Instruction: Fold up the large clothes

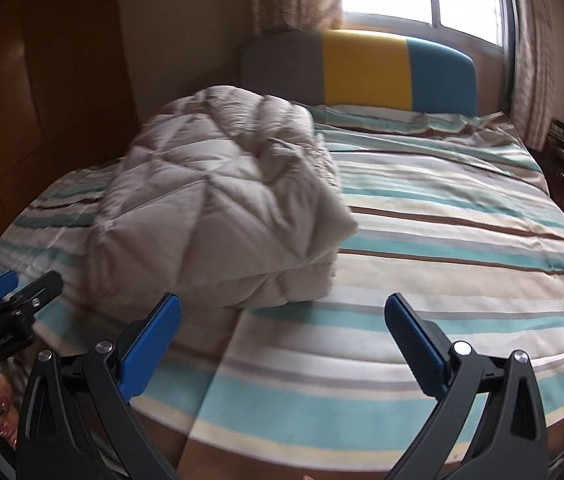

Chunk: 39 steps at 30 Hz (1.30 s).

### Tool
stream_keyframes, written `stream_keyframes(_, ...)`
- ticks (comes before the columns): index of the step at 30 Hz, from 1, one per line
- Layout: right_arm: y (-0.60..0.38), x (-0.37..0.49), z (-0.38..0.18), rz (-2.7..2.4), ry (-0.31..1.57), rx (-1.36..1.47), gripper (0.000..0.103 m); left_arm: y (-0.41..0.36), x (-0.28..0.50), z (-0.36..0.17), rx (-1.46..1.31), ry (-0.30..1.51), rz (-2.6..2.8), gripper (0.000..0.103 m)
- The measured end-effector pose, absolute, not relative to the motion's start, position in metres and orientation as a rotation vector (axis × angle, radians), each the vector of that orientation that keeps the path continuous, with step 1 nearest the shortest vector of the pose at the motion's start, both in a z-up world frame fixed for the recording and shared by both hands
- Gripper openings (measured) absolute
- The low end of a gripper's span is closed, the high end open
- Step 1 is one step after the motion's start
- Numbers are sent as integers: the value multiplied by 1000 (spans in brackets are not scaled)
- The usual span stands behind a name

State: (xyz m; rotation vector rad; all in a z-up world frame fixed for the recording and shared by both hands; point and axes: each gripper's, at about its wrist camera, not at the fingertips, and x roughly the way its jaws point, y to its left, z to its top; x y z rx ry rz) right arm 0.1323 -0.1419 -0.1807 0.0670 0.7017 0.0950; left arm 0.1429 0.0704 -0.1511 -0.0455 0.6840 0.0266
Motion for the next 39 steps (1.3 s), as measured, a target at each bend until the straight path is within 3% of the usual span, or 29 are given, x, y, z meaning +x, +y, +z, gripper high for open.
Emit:
stream_keyframes(11, -128, 101, -160, 108, 612, -7, 101, 71, 114, -143, -32, 652, 31, 100)
stream_keyframes(39, -142, 100, -164, 97, 624, 34, 101, 59, 109, -148, -16, 661, 6, 100)
